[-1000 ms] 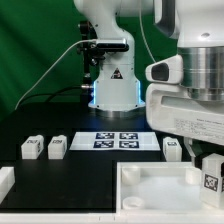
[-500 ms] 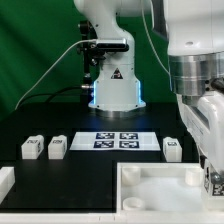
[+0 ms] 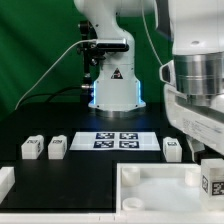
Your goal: Assemble one leg
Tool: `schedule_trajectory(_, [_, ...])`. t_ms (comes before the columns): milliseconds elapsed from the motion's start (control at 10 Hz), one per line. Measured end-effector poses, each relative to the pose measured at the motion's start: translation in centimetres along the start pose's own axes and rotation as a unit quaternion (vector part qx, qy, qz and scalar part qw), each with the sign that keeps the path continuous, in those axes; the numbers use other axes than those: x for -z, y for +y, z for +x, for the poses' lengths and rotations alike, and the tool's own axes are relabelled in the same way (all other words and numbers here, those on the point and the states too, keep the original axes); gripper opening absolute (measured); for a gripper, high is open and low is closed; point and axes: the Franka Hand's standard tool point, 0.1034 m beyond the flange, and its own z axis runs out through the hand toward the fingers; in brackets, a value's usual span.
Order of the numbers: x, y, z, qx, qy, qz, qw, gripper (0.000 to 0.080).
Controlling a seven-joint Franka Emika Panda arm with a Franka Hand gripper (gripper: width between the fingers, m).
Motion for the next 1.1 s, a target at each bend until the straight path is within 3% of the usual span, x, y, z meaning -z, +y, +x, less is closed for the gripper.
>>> schedule_trajectory(300, [-0.08, 0.1, 0.15, 0.165, 0.001, -0.001, 0.986, 0.0649])
schedule_trajectory(500, [-0.71, 0.71, 0.39, 0.359, 0.015, -0.04, 0.932, 0.0649])
schedule_trajectory(600, [-0.68, 0.79, 0.68, 0.413, 0.017, -0.044, 0.91, 0.0649])
schedule_trajectory(700, [-0.71, 0.78, 0.62, 0.38, 0.018, -0.042, 0.924, 0.0649])
schedule_trajectory(900, [-0.74, 0.78, 0.59, 0.353, 0.018, -0.041, 0.935, 0.0392])
schedule_trajectory(1000, [-0.77, 0.69, 0.41, 0.29, 0.018, -0.036, 0.956, 0.0392])
schedule_trajectory(1100, [-0.79, 0.68, 0.34, 0.244, 0.019, -0.035, 0.969, 0.0291])
